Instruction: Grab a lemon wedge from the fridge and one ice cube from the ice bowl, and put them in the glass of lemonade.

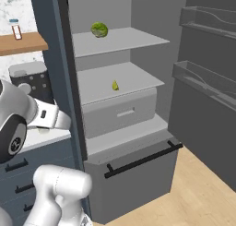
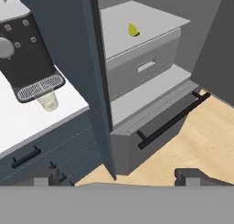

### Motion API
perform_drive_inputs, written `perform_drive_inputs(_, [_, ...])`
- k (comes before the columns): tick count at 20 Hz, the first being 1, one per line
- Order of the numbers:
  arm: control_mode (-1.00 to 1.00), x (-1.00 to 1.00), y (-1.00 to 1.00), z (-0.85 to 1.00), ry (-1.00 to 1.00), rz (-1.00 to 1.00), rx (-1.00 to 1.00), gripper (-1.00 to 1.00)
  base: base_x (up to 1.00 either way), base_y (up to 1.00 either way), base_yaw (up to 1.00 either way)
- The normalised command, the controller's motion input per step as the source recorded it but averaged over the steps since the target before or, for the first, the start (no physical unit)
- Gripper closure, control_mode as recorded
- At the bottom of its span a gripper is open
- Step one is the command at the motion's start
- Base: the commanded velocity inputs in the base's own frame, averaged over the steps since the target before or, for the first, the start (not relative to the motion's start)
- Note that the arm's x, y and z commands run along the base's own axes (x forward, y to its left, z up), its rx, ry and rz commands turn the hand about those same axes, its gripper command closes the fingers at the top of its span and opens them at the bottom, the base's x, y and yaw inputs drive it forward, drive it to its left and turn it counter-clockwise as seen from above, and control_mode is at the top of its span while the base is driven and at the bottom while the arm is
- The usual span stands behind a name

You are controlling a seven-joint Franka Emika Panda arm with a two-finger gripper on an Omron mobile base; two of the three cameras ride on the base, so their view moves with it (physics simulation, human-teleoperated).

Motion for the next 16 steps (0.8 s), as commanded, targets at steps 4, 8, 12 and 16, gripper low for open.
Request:
perform_drive_inputs(4, [-1.00,-0.10,-0.13,-0.17,-0.04,0.00,0.00,-1.00,0.00,0.00,0.00])
perform_drive_inputs(8, [1.00,-0.05,-0.31,-0.33,-0.02,0.00,0.00,-1.00,0.00,-0.12,0.01])
perform_drive_inputs(12, [1.00,0.00,0.00,0.00,0.00,0.00,0.00,-1.00,0.14,-0.46,0.22])
perform_drive_inputs(16, [1.00,0.00,0.00,0.00,0.00,0.00,0.00,-1.00,0.27,-0.55,0.28])
